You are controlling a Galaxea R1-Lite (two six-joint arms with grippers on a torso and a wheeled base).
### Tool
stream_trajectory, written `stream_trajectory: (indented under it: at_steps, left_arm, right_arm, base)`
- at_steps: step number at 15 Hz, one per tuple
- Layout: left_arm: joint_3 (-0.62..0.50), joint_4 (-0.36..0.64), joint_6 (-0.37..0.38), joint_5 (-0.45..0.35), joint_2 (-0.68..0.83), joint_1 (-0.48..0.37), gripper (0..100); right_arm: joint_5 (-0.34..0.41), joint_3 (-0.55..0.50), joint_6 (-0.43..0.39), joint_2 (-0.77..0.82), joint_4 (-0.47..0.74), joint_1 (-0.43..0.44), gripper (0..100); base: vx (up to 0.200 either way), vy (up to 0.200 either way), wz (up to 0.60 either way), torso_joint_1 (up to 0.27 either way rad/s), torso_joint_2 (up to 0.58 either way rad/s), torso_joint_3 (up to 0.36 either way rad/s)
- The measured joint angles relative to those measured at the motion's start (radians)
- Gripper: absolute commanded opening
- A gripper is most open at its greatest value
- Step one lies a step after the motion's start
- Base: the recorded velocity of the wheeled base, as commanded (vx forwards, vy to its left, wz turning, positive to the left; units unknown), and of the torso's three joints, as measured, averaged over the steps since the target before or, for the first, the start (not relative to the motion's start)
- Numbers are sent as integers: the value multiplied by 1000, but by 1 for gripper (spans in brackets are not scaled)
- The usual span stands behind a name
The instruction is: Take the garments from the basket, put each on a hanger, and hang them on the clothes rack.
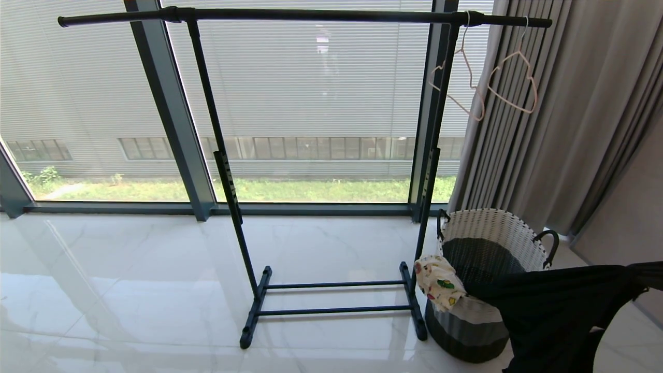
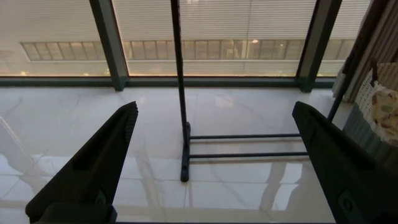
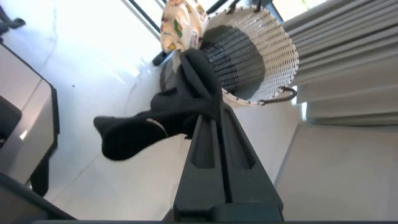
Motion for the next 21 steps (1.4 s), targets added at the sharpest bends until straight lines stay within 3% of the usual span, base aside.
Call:
stream_trajectory:
  at_steps: [6, 9, 11, 14, 16, 19, 21]
  left_arm:
    - [0, 0, 50, -52, 0, -1, 100]
    - [-67, -15, 33, -144, 35, -10, 100]
    - [-159, -102, -30, -161, 165, -19, 100]
    - [-337, -306, -84, -157, 545, -81, 100]
    - [-428, -396, -109, -87, 777, -251, 100]
    - [-537, -524, -170, 109, 1116, -668, 100]
    - [-617, -600, -219, 231, 1337, -873, 100]
  right_arm:
    - [48, -119, 9, 128, -2, 120, 0]
    - [47, -128, 21, 169, -4, 187, 0]
    - [47, -129, 22, 184, -6, 213, 0]
    - [47, -137, 22, 185, -19, 230, 0]
    - [45, -145, 22, 183, -46, 239, 0]
    - [42, -158, 21, 179, -47, 261, 0]
    - [41, -161, 21, 176, -48, 281, 0]
  base:
    - [0, 0, 0, 0, 0, 0]
    - [0, 0, 0, 0, 0, 0]
    - [0, 0, 0, 0, 0, 0]
    - [0, 0, 0, 0, 0, 0]
    - [0, 0, 0, 0, 0, 0]
    - [0, 0, 0, 0, 0, 0]
    - [0, 0, 0, 0, 0, 0]
